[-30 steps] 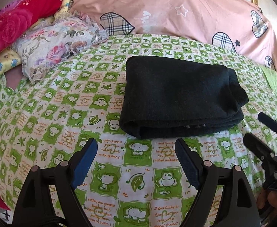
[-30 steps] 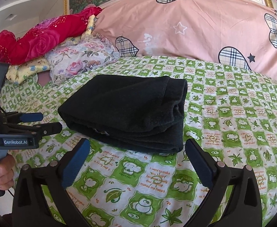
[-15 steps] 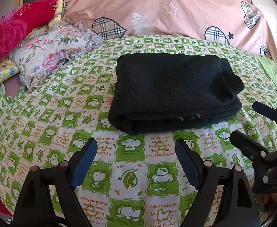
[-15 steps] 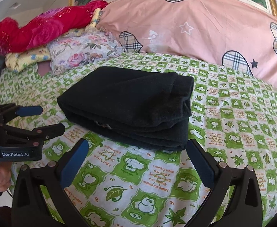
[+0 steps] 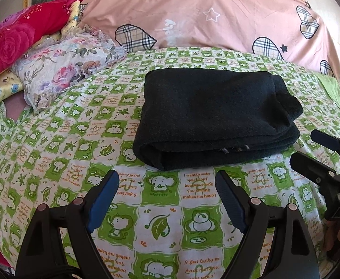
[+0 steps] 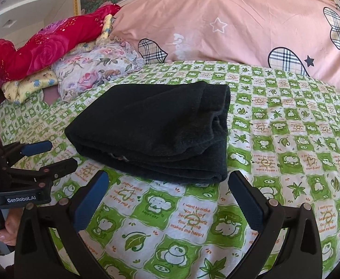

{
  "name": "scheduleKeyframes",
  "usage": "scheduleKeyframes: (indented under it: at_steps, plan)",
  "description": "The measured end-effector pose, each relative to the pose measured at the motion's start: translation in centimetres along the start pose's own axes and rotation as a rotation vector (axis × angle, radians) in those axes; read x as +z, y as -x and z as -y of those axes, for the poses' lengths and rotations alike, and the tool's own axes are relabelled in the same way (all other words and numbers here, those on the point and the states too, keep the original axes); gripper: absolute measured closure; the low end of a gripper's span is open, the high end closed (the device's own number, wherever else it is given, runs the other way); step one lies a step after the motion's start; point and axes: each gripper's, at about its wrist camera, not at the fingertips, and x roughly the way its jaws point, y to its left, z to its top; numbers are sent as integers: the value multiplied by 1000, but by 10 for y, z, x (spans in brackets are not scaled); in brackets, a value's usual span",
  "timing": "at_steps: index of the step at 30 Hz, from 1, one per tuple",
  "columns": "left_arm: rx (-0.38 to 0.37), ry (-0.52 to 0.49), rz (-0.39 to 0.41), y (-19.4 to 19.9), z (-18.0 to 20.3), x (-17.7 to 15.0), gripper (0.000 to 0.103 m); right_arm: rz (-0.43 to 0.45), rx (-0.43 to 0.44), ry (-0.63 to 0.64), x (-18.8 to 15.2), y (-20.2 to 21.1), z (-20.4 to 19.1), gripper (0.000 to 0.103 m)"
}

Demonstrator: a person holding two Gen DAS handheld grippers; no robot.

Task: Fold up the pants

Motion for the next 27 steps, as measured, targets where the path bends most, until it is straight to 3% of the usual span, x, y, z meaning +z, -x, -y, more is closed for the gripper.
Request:
scheduleKeyframes:
  at_steps: [27]
  plan:
    - [1,-12,26,-7,3,-1,18,11,-9,21,-1,0,-2,0]
